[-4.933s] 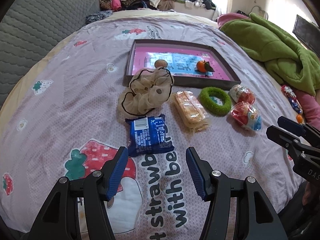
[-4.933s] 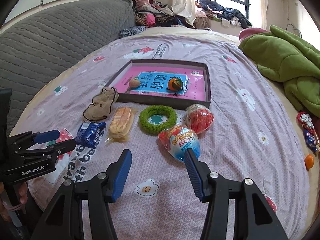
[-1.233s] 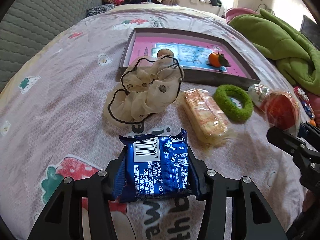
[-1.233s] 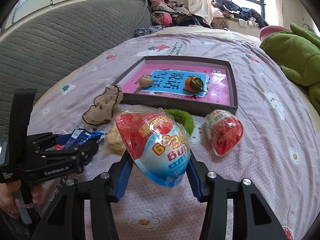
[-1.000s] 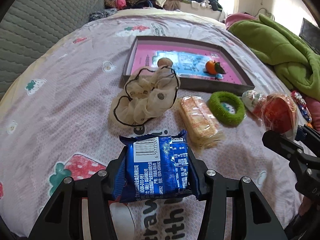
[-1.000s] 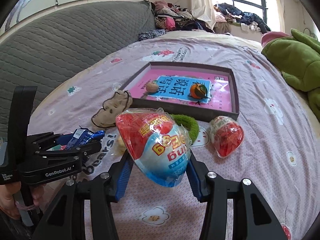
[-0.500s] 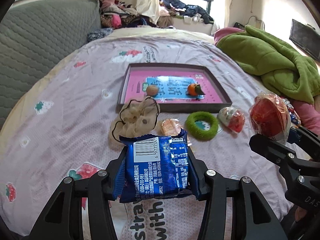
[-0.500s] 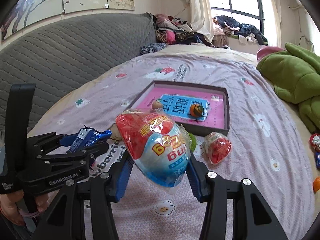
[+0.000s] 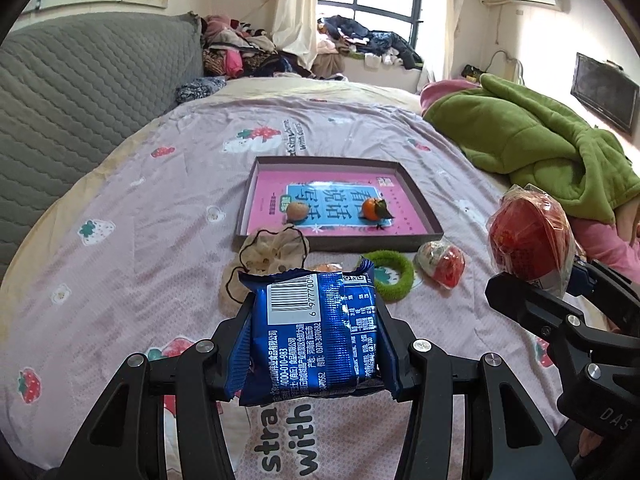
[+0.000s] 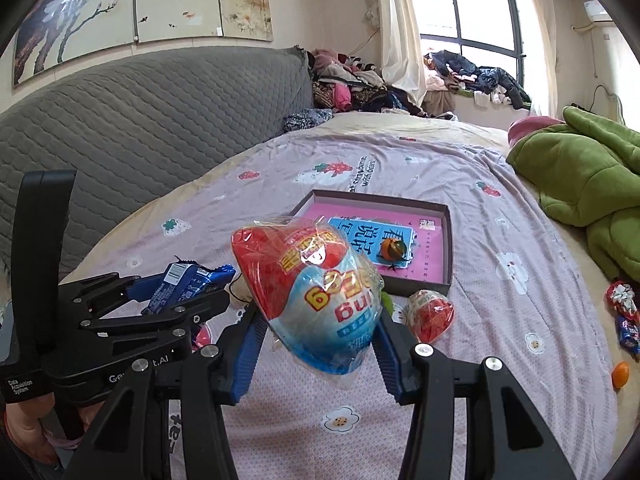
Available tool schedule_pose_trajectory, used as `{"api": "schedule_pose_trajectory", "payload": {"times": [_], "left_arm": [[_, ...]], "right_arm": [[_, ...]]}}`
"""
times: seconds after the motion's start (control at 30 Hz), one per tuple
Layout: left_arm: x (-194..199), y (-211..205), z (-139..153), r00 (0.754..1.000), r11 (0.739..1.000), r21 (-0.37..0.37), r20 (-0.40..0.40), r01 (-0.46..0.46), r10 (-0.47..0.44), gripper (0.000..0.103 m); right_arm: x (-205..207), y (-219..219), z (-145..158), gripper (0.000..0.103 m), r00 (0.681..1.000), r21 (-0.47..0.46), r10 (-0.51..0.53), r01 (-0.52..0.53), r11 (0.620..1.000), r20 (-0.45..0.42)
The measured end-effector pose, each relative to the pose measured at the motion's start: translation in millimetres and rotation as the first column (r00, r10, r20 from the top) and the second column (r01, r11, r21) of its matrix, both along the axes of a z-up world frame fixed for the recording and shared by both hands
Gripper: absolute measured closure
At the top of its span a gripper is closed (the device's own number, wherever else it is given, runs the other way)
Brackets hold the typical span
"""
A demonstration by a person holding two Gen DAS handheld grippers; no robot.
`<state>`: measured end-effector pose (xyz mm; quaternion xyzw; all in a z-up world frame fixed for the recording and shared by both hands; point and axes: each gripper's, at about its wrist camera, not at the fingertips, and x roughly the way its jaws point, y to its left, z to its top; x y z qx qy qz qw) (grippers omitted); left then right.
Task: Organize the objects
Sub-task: 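Lift the blue snack packet with the left tool while the right tool carries the candy egg toward the tray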
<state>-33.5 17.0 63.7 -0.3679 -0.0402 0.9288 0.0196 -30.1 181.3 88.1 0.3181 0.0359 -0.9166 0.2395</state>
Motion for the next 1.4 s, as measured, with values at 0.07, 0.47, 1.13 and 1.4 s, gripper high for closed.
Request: {"api": "schedule_pose_trajectory", "payload": {"times": [0.07,0.47,1.13,1.4], "left_arm": [[0.7,-0.1,2.9,1.0,1.0,0.002,-0.006,-0.002,0.002,0.049],[-0.5,0.1,7.0,1.0,1.0,0.004,-0.018,0.001,-0.001,0.049],[-23.7,-6.7,-1.7,1.0,1.0,0.008,-0.004,-0.004,0.004,0.049],[-39.6,-7.2,7.9,1.0,1.0,0.017,-0.018,-0.004,0.004,0.049]], "right_arm": [[1.3,1.0,2.7,0.052,1.0,-0.004,-0.006,0.006,1.0,-0.005],[4.4,4.3,6.6,0.052,0.999,-0.011,-0.024,0.024,1.0,-0.026],[-21.6,-4.8,11.9,0.052,0.999,-0.028,-0.023,0.022,0.999,-0.029],[-36.3,-3.9,19.7,0.052,0.999,-0.02,-0.034,0.033,0.999,-0.042]]}}
